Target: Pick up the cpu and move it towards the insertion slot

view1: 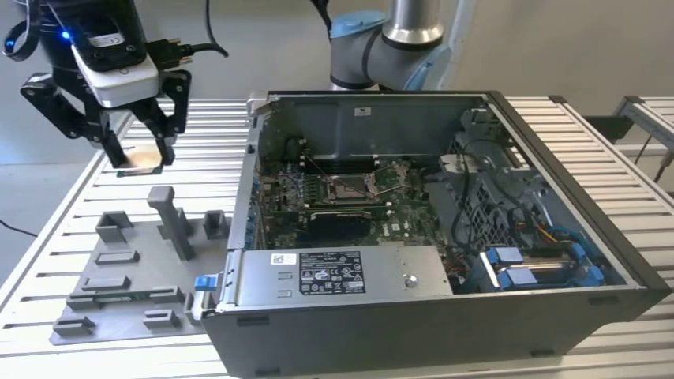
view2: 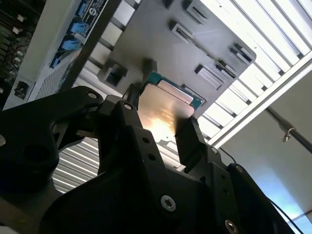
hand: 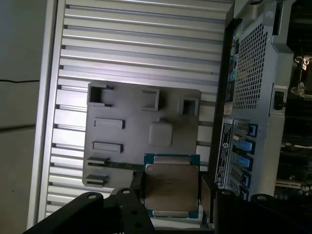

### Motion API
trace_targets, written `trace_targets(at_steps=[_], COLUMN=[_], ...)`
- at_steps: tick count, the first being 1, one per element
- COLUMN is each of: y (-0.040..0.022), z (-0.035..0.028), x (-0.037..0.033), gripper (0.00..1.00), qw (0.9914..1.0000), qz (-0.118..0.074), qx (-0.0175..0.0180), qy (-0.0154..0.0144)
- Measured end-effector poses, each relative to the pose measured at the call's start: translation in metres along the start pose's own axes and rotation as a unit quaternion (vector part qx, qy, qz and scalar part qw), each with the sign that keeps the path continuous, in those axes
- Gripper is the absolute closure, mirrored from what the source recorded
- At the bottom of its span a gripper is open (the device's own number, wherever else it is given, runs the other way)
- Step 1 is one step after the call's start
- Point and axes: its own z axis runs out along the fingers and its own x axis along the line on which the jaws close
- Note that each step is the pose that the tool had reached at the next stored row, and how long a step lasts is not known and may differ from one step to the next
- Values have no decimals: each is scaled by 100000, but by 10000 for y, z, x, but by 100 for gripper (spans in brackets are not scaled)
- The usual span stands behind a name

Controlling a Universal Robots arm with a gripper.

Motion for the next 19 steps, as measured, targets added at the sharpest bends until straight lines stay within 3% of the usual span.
trace_targets(at_steps=[19], y=[-53], z=[-14], x=[-570], gripper=[100], qw=[100000], qz=[6], qx=[-10], qy=[138])
